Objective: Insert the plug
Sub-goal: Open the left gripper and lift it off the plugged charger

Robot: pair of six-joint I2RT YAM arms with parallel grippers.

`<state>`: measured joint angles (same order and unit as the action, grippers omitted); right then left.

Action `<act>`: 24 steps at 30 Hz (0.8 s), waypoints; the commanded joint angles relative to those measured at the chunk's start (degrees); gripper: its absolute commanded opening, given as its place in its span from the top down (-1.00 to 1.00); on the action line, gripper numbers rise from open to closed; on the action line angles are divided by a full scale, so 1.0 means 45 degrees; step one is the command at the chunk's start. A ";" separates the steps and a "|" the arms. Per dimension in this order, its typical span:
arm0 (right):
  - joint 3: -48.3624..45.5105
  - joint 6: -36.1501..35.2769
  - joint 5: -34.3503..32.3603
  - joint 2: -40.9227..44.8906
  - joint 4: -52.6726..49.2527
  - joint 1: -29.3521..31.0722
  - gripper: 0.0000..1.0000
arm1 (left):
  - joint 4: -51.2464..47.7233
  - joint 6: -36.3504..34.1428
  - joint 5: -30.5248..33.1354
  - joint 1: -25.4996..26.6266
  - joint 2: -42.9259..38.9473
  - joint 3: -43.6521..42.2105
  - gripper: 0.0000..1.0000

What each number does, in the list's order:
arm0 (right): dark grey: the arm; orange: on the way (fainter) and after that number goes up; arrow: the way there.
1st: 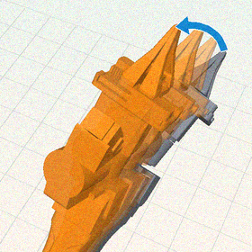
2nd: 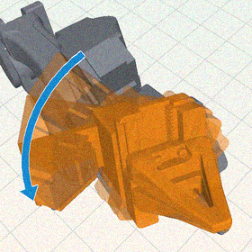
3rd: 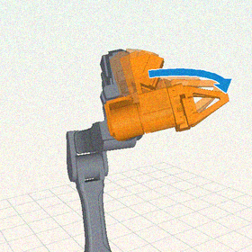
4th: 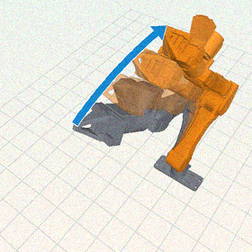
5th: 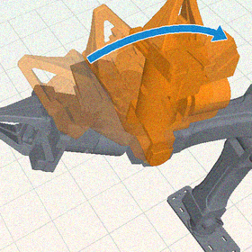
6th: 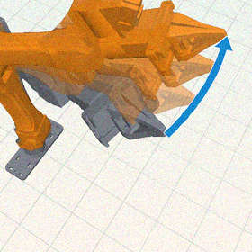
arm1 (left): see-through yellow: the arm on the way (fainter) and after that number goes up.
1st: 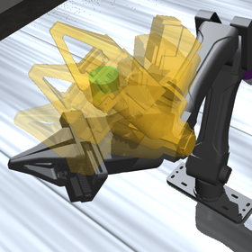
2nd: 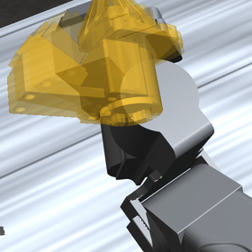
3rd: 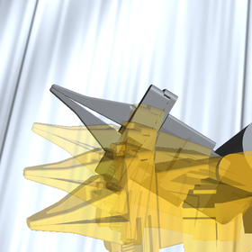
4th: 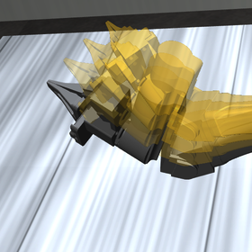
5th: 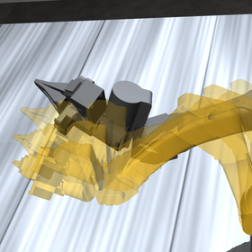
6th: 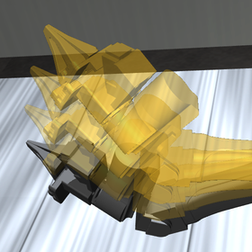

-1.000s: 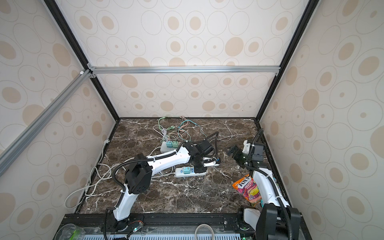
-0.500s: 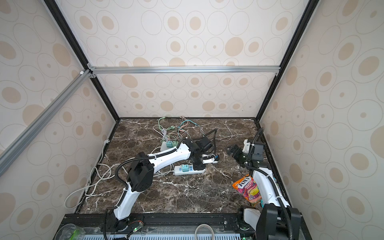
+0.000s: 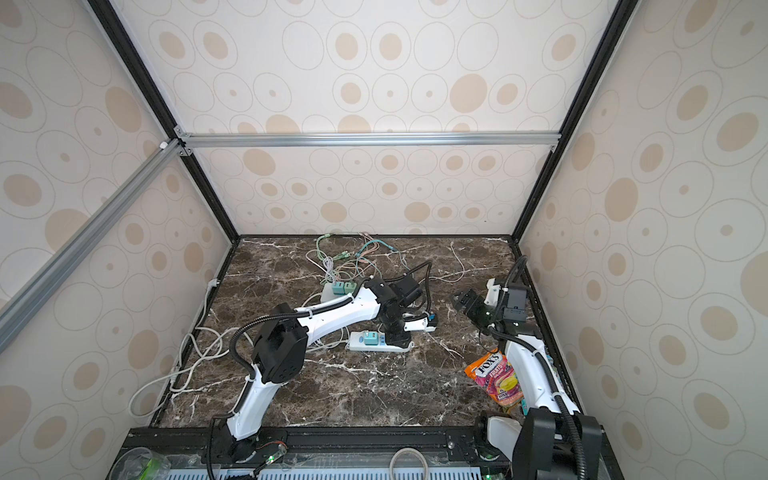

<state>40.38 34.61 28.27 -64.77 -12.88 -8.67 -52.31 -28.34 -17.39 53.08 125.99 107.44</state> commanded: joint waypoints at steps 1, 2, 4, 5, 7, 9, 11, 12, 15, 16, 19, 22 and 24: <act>0.0187 -0.0022 -0.0079 0.0023 -0.0046 0.0105 -0.99 | -0.0053 -0.0402 -0.0562 0.0001 -0.0971 -0.0157 0.19; 0.0182 -0.0028 -0.0074 0.0000 -0.0028 0.0093 -0.99 | 0.0237 -0.0402 -0.0627 0.0002 -0.1193 -0.0319 0.10; 0.0206 -0.0029 -0.0072 -0.0049 0.0011 0.0108 -0.99 | 0.0802 -0.0383 -0.0731 -0.0007 -0.1654 -0.0659 0.04; 0.0226 -0.0031 -0.0052 -0.0074 0.0012 0.0139 -0.99 | 0.1180 -0.0317 -0.0736 -0.0033 -0.1871 -0.0813 -0.01; 0.0291 -0.0075 -0.0027 -0.0136 0.0012 0.0168 -0.99 | 0.1785 -0.0104 -0.0741 -0.0101 -0.2262 -0.1100 -0.07; 0.0379 -0.0152 -0.0009 -0.0205 0.0012 0.0225 -0.99 | 0.2440 0.0200 -0.0914 -0.0236 -0.2677 -0.1438 -0.09; 0.0457 -0.0262 0.0014 -0.0269 0.0012 0.0300 -0.99 | 0.3463 0.0534 -0.1247 -0.0429 -0.3263 -0.2041 -0.15; 0.0513 -0.0303 -0.0020 -0.0305 -0.0007 0.0358 -0.99 | 0.4166 0.0778 -0.1363 -0.0559 -0.3648 -0.2524 -0.22; 0.0650 -0.0327 -0.0095 -0.0442 -0.0035 0.0491 -0.99 | 0.6149 0.1483 -0.1820 -0.1110 -0.4784 -0.3976 -0.35; 0.0703 -0.0328 -0.0109 -0.0464 -0.0017 0.0535 -0.99 | 0.6703 0.1781 -0.1891 -0.1313 -0.5081 -0.4369 -0.40; 0.0828 -0.0362 -0.0237 -0.0562 0.0032 0.0738 -0.99 | 0.8825 0.3105 -0.1736 -0.2078 -0.6091 -0.5753 -0.56; 0.0985 -0.0387 -0.0504 -0.0700 0.0053 0.0971 -0.99 | 1.1291 0.4523 -0.0793 -0.2736 -0.7310 -0.7424 -0.91; 0.1015 -0.0264 -0.0912 -0.0743 0.0070 0.1083 -0.99 | 1.3020 0.5581 0.0297 -0.3226 -0.8220 -0.8652 -0.97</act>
<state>43.31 33.74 26.72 -67.59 -12.75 -4.58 -8.82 -11.53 -21.50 40.66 93.82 72.47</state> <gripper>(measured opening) 0.993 0.979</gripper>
